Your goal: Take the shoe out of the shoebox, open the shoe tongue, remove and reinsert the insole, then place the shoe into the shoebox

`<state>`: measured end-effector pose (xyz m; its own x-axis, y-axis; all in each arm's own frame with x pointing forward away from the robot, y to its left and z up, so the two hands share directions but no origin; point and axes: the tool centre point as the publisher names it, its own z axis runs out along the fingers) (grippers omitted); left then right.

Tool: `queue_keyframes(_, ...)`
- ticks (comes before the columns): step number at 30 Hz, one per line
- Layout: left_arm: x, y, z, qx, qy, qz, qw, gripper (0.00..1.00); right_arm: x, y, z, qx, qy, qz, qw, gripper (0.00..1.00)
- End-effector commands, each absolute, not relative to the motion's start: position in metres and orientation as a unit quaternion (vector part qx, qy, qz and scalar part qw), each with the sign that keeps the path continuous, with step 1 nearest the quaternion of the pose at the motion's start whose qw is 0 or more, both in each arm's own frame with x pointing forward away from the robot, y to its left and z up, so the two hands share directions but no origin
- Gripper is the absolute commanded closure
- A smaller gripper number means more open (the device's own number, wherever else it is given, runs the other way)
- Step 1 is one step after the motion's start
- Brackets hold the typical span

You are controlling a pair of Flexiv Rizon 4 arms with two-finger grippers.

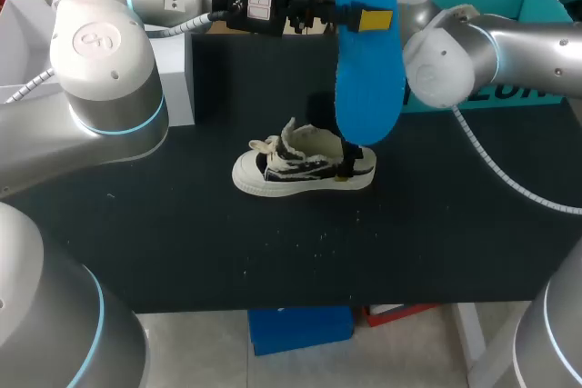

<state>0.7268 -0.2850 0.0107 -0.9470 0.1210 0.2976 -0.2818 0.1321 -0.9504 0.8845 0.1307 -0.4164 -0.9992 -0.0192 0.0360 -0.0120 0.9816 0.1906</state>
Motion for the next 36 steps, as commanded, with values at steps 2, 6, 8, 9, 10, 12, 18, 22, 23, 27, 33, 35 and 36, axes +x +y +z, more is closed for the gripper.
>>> queue_keyframes(2, 0.726, -0.286, 0.01, 0.056, -0.737, 0.657, 0.152, 1.0, 0.879, 0.117, -0.42, 0.005, -0.986, -0.166, 0.006, 0.0)
queue_keyframes(6, 0.726, -0.286, 0.01, 0.056, -0.737, 0.657, 0.152, 1.0, 0.878, 0.116, -0.419, 0.008, -0.978, -0.209, -0.001, 0.0)
queue_keyframes(8, 0.726, -0.286, 0.01, 0.056, -0.737, 0.657, 0.152, 1.0, 0.878, 0.116, -0.419, 0.011, -0.976, -0.217, 0.002, 0.0)
queue_keyframes(9, 0.726, -0.286, 0.01, 0.056, -0.737, 0.657, 0.152, 1.0, 0.877, 0.116, -0.42, 0.016, -0.976, -0.218, 0.003, 0.0)
queue_keyframes(10, 0.726, -0.286, 0.01, 0.056, -0.737, 0.657, 0.152, 1.0, 0.877, 0.116, -0.421, 0.017, -0.974, -0.227, 0.003, 0.0)
queue_keyframes(12, 0.726, -0.286, 0.01, 0.056, -0.737, 0.657, 0.152, 1.0, 0.876, 0.116, -0.422, 0.014, -0.968, -0.249, 0.002, 0.0)
queue_keyframes(18, 0.726, -0.286, 0.01, 0.056, -0.737, 0.657, 0.152, 1.0, 0.876, 0.118, -0.427, 0.007, -0.949, -0.314, -0.001, 0.0)
queue_keyframes(22, 0.726, -0.286, 0.01, 0.056, -0.737, 0.657, 0.152, 1.0, 0.875, 0.118, -0.431, -0.003, -0.937, -0.35, -0.006, 0.0)
queue_keyframes(23, 0.726, -0.286, 0.01, 0.056, -0.737, 0.657, 0.152, 1.0, 0.875, 0.118, -0.432, -0.005, -0.935, -0.355, -0.006, 0.0)
queue_keyframes(27, 0.726, -0.286, 0.01, 0.056, -0.737, 0.657, 0.152, 1.0, 0.874, 0.118, -0.436, -0.009, -0.927, -0.375, -0.006, 0.0)
queue_keyframes(33, 0.726, -0.286, 0.01, 0.056, -0.737, 0.657, 0.152, 1.0, 0.873, 0.118, -0.44, -0.01, -0.923, -0.385, 0.005, 0.0)
queue_keyframes(35, 0.726, -0.286, 0.01, 0.056, -0.737, 0.657, 0.152, 1.0, 0.873, 0.118, -0.441, -0.012, -0.921, -0.388, 0.009, 0.0)
queue_keyframes(36, 0.726, -0.286, 0.01, 0.056, -0.737, 0.657, 0.152, 1.0, 0.873, 0.118, -0.442, -0.013, -0.92, -0.391, 0.01, 0.0)
